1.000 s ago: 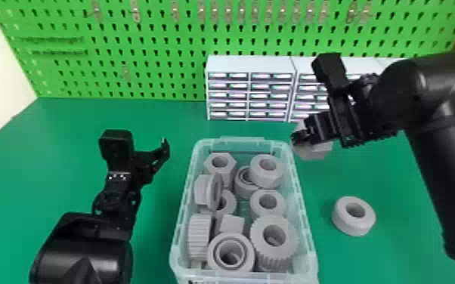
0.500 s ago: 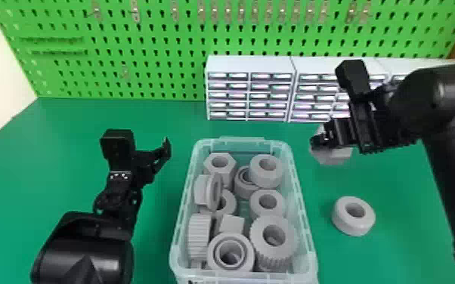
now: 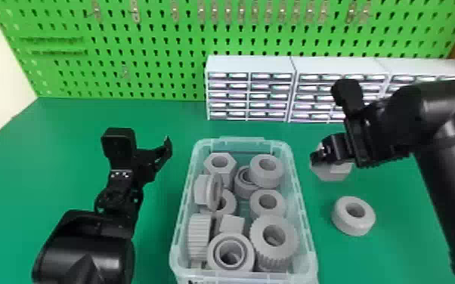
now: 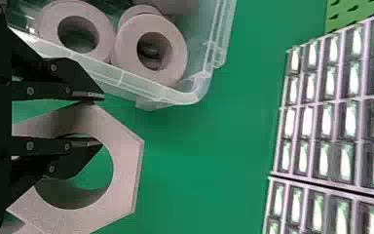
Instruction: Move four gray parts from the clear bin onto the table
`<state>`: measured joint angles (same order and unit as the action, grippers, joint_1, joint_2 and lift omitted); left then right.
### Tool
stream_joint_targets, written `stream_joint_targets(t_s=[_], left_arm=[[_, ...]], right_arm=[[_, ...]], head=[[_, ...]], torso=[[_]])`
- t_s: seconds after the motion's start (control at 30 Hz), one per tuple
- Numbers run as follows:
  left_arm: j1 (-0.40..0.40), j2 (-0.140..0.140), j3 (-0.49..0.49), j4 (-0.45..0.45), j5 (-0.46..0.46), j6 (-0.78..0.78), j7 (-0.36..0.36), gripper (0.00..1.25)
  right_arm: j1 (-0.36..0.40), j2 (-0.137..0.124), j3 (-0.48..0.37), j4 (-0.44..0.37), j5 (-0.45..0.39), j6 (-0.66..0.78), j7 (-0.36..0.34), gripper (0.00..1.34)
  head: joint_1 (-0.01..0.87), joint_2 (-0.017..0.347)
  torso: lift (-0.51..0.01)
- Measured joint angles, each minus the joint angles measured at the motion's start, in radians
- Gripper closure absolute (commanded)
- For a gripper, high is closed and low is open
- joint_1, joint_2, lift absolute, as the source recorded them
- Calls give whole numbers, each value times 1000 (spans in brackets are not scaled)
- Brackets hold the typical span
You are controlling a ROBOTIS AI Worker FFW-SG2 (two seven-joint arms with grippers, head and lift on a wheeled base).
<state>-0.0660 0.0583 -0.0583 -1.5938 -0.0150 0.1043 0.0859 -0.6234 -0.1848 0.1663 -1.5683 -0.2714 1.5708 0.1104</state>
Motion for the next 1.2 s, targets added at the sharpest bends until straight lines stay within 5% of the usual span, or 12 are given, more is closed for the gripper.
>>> stream_joint_targets(t_s=[1.2], left_arm=[[-4, 0, -4, 4, 3, 0, 2, 180]], right_arm=[[30, -1, 77, 165, -16, -13, 0, 1018]], head=[[693, 72]], torso=[[-52]])
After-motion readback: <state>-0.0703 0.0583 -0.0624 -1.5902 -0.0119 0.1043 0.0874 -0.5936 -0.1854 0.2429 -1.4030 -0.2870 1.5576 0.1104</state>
